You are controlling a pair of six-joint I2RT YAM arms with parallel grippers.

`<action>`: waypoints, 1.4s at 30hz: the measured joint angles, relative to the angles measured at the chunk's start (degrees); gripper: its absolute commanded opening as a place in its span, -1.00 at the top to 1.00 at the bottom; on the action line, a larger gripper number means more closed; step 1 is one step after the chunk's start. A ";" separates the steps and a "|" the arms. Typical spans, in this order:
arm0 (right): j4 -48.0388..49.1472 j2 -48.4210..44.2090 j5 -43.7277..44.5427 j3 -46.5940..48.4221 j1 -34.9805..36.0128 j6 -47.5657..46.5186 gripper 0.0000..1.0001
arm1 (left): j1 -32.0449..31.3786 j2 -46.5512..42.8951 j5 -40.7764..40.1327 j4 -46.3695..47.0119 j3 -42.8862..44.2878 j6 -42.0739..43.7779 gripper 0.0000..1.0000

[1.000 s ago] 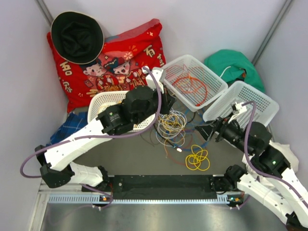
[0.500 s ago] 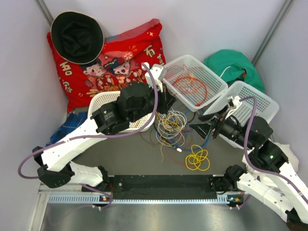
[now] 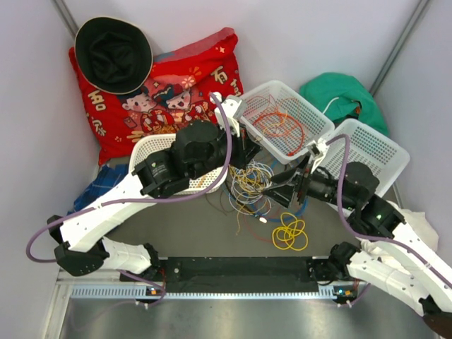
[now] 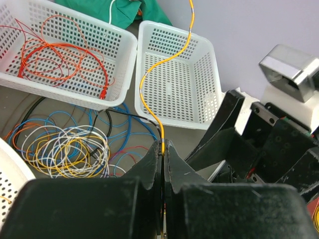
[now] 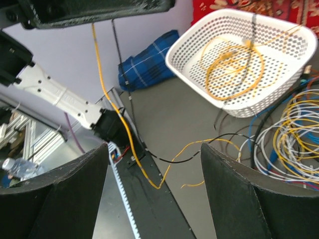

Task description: Untangle the cables

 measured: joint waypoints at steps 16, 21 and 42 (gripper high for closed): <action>3.04 2.84 0.66 -0.09 5.90 -1.20 1.00 | 0.00 -0.20 0.92 0.31 -0.46 -0.07 0.96; -1.29 0.02 5.25 2.84 5.90 -3.30 1.00 | 0.00 -1.64 -0.90 0.59 -3.39 -0.20 -0.80; -14.45 7.85 22.69 27.17 6.12 -7.15 1.00 | 0.04 -24.92 -17.68 12.13 -33.46 -7.06 -0.98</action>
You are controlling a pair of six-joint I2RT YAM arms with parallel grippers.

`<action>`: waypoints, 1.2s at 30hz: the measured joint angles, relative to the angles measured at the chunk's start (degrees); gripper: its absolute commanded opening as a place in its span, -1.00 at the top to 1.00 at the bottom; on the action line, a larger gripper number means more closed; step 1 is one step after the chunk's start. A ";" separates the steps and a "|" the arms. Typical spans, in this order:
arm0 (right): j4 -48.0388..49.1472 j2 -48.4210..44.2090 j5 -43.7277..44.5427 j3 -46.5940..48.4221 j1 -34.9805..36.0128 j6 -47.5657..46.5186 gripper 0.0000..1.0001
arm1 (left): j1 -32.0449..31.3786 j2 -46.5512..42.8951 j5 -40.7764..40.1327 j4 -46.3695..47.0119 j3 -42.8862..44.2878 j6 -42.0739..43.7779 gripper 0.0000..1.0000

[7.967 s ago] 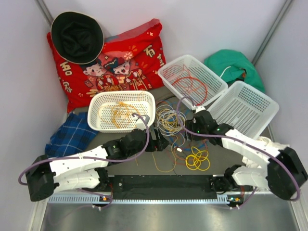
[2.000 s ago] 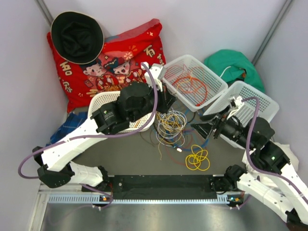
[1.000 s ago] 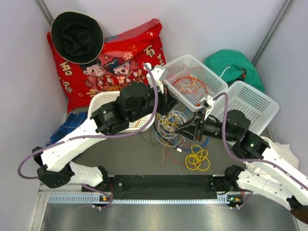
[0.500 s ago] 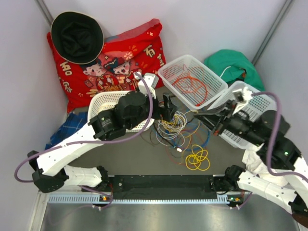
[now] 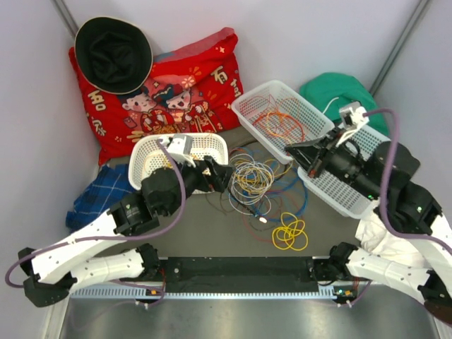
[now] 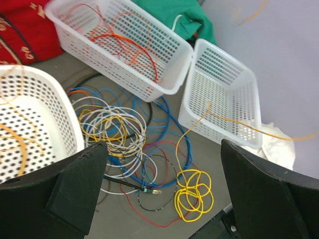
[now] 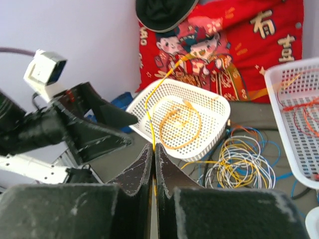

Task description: Untangle the cables

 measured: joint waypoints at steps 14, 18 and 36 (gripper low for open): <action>5.81 25.35 1.22 13.09 -0.37 -0.07 1.00 | 0.00 -2.29 -14.64 -20.72 -2.51 -21.29 -0.98; 8.92 36.09 -1.42 21.46 -1.62 -0.35 1.00 | 0.00 -6.36 -17.57 -34.23 -2.69 -33.77 -0.90; 13.57 72.94 -18.95 41.24 -3.34 5.14 1.00 | 0.00 -25.14 -18.49 -40.94 -10.64 -38.03 -0.79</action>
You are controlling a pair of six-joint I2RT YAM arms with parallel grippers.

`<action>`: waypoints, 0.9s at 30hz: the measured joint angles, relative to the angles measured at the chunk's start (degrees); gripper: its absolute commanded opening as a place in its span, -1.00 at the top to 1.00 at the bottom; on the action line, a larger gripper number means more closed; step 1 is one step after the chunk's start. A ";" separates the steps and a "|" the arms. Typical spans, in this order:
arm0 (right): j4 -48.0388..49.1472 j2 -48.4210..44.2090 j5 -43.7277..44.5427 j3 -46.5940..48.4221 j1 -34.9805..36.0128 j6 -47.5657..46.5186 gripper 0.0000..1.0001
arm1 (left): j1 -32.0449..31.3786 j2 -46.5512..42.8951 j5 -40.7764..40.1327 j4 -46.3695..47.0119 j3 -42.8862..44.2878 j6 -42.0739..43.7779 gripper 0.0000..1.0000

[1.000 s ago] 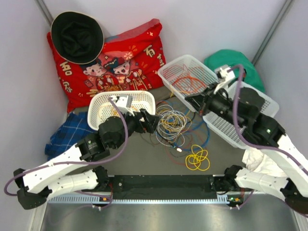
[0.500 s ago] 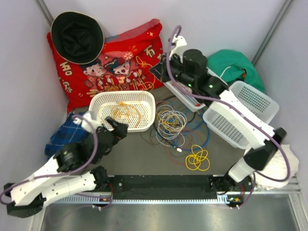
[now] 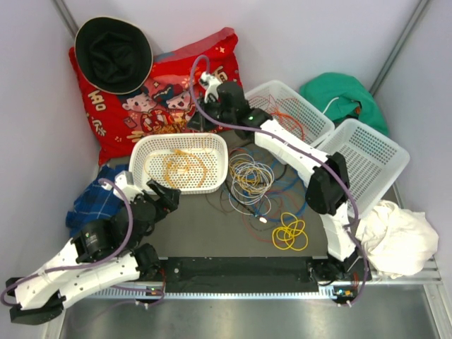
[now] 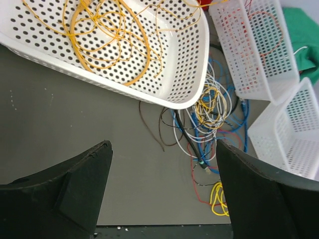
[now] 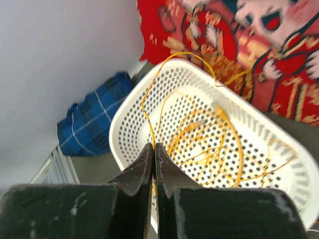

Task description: Untangle the cables

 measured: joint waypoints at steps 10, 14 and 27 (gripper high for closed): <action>0.42 2.34 -5.57 -3.30 3.91 -0.68 1.00 | 0.00 1.05 -0.02 2.91 -0.72 2.69 -0.79; 0.68 1.44 -6.43 -9.90 4.68 -1.55 0.71 | 0.00 0.94 -0.02 3.61 -1.07 3.10 -0.78; -6.10 -5.88 3.85 -13.31 5.22 -6.69 -0.48 | 0.00 3.56 0.04 6.03 -1.11 4.90 -0.78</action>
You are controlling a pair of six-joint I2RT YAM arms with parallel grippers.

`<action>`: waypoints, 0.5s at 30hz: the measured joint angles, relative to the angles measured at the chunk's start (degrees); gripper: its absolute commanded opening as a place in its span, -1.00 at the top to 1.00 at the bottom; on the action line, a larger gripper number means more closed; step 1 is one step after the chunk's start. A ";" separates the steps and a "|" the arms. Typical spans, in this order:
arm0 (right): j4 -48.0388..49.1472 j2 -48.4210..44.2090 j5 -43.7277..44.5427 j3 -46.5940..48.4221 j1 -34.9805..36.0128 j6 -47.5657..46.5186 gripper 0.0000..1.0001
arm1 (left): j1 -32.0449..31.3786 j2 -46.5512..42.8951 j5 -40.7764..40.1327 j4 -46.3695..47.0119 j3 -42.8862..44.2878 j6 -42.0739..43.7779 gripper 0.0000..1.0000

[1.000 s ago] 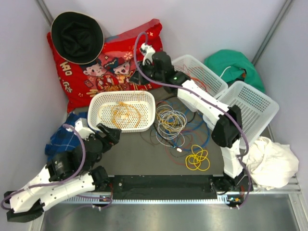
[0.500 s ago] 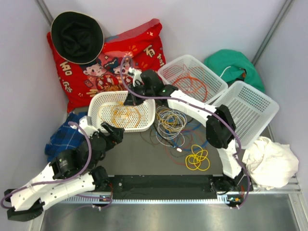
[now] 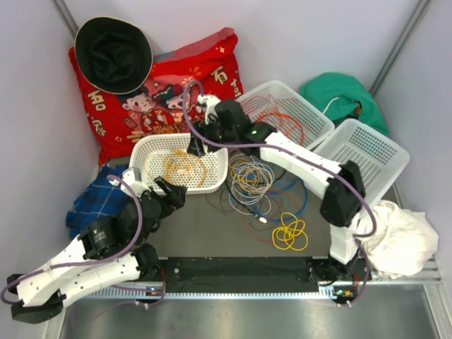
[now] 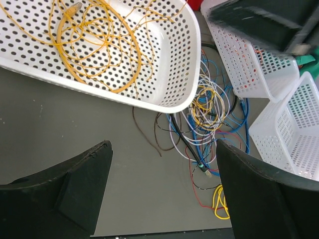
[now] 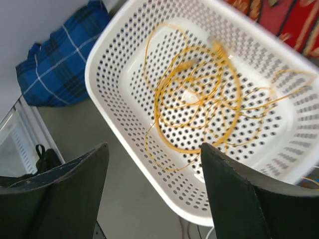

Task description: Untangle the cables

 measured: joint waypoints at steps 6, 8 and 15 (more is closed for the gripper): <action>-0.70 -17.25 10.03 -6.91 0.02 -4.11 -0.46 | 0.00 3.23 1.18 3.80 0.00 2.97 -0.85; 0.15 -24.15 13.27 -12.92 0.00 -4.96 -0.45 | 0.00 5.40 1.95 5.51 0.00 4.09 -0.87; 1.36 -38.16 21.46 -38.36 -0.68 -4.46 -0.41 | 0.00 17.57 6.60 13.73 0.00 8.59 -0.90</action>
